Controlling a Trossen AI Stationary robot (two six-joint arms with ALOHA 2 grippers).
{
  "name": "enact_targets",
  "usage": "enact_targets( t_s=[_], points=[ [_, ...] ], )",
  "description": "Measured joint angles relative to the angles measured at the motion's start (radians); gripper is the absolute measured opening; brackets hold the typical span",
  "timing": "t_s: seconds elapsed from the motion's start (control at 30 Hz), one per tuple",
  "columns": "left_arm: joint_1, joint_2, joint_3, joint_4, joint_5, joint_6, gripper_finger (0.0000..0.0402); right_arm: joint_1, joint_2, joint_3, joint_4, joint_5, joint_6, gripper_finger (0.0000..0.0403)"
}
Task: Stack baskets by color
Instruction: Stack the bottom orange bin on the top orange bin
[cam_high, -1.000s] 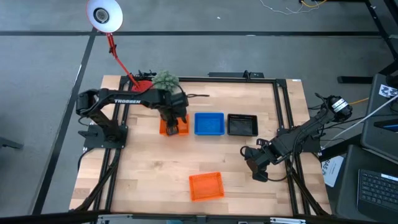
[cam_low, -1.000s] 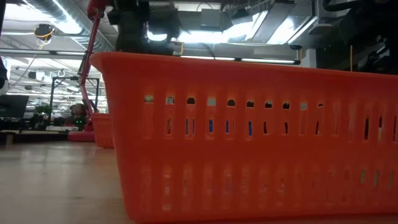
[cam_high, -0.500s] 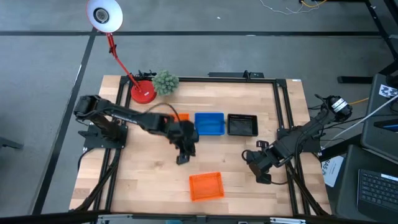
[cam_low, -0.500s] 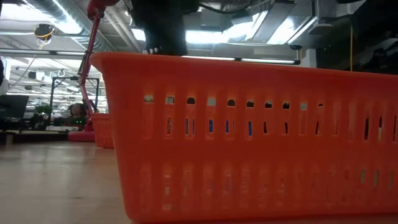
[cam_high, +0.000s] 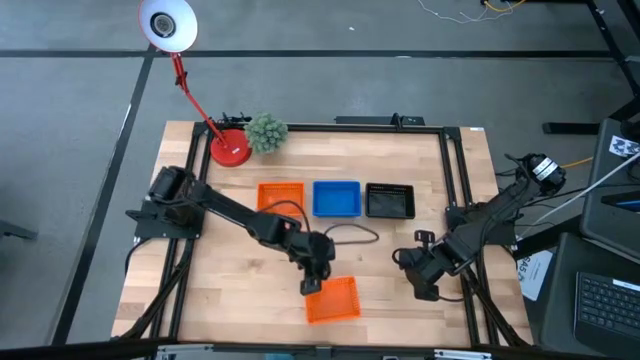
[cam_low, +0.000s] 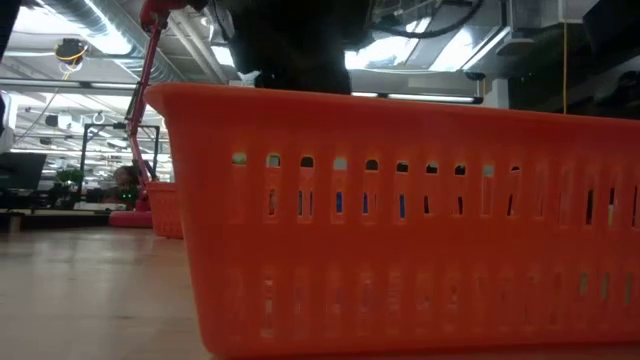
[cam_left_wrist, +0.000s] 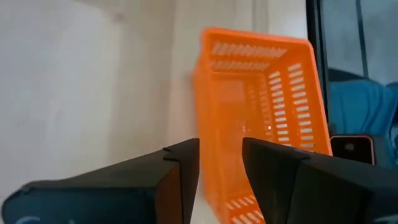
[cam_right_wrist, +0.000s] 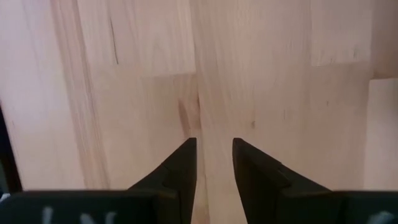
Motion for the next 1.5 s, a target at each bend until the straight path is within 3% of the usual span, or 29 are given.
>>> enact_targets(
  t_s=[0.27,0.5,1.0,1.1,1.23,1.37,1.5],
  points=[
    [-0.047,0.035,0.04,-0.014,-0.064,0.015,0.0113,0.03,0.0,-0.001,-0.001,0.0,0.0,0.0103],
    [-0.086,0.034,0.04,-0.098,-0.192,-0.016,0.0112,0.031,0.0,-0.001,0.001,-0.001,0.002,0.0103],
    [-0.107,0.135,0.039,-0.111,-0.195,-0.072,0.011,0.031,0.0,-0.001,0.005,-0.004,0.003,0.0103],
    [-0.104,0.132,0.039,-0.112,-0.176,-0.094,0.0086,0.031,0.0,-0.001,0.007,-0.003,0.003,0.0103],
    [-0.092,0.116,0.049,-0.128,-0.094,-0.144,0.0013,0.031,0.0,-0.001,0.009,-0.003,0.003,0.0103],
    [-0.085,0.077,0.111,-0.294,-0.036,-0.04,0.0002,0.031,0.0,-0.001,0.011,-0.003,0.003,0.0103],
    [-0.07,-0.008,0.2,-0.574,-0.145,0.073,0.0001,0.031,0.0,-0.001,0.015,-0.002,0.004,0.0103]
  ],
)
